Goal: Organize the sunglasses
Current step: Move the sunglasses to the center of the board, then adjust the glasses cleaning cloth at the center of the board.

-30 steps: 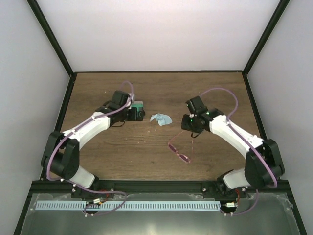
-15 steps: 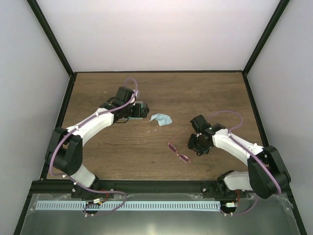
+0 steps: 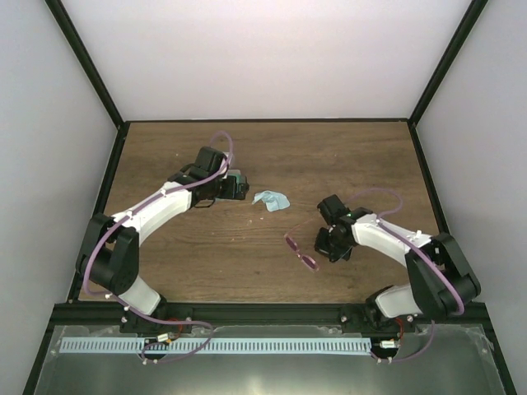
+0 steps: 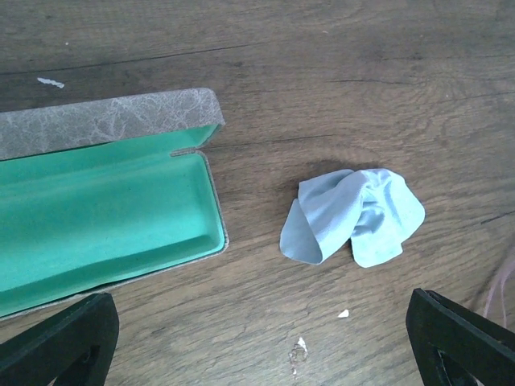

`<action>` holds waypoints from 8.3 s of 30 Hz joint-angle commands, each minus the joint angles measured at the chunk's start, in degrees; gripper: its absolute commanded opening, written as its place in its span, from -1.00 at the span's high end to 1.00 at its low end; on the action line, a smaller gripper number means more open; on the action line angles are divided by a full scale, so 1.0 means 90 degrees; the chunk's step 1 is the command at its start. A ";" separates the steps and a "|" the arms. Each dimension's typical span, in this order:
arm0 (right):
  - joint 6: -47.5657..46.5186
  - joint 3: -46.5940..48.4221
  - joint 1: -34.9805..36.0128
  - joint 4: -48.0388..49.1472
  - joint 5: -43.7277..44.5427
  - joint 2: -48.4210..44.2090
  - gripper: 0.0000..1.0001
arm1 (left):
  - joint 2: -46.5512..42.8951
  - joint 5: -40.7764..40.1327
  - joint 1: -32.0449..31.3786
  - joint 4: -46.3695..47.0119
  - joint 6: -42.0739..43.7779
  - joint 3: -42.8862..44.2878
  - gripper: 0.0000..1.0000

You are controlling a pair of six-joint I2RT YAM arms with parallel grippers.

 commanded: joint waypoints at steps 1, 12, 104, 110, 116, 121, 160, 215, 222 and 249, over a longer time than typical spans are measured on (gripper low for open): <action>-0.0209 0.0666 -0.0124 -0.0035 0.0318 0.0223 0.98 | 0.0019 -0.0116 0.0007 -0.0074 0.0142 -0.0091 -1.00; -0.1316 0.1300 -0.2173 0.0206 0.0260 0.0444 0.98 | -0.0025 -0.0122 0.0005 -0.0199 0.0356 -0.0069 -1.00; -0.2544 0.3670 0.0775 0.1627 0.1309 0.3453 0.98 | -0.1194 -0.0065 0.0076 -0.0092 -0.0188 -0.1021 -1.00; -0.2618 0.3871 0.0775 0.1332 0.1359 0.2534 0.99 | -0.1135 0.0153 0.0086 -0.0014 -0.0264 -0.0928 -1.00; -0.2637 0.4212 0.0776 0.0960 0.1082 0.1987 0.99 | -0.1036 0.0685 0.0094 0.0175 -0.0495 -0.0918 -1.00; -0.2636 0.4237 0.0775 0.0953 0.1024 0.1607 0.98 | -0.1154 0.0767 0.0100 0.0281 -0.0481 -0.0974 -1.00; -0.2962 0.4920 0.0477 0.0569 0.0346 0.3506 0.00 | -0.1463 0.0610 0.0426 0.0104 -0.0996 -0.0939 -1.00; -0.2166 0.5791 0.2186 -0.0240 0.1444 0.4561 0.60 | -0.1626 0.0066 0.0847 -0.0592 -0.0952 -0.1890 -1.00; -0.2274 0.6487 0.2191 -0.0462 0.1728 0.4984 0.50 | -0.1643 0.0004 0.0845 -0.0659 -0.0854 -0.1918 -1.00; -0.2299 0.6597 0.2175 -0.0542 0.1844 0.4832 0.65 | -0.1482 0.0100 0.0855 -0.0574 -0.0789 -0.1899 -1.00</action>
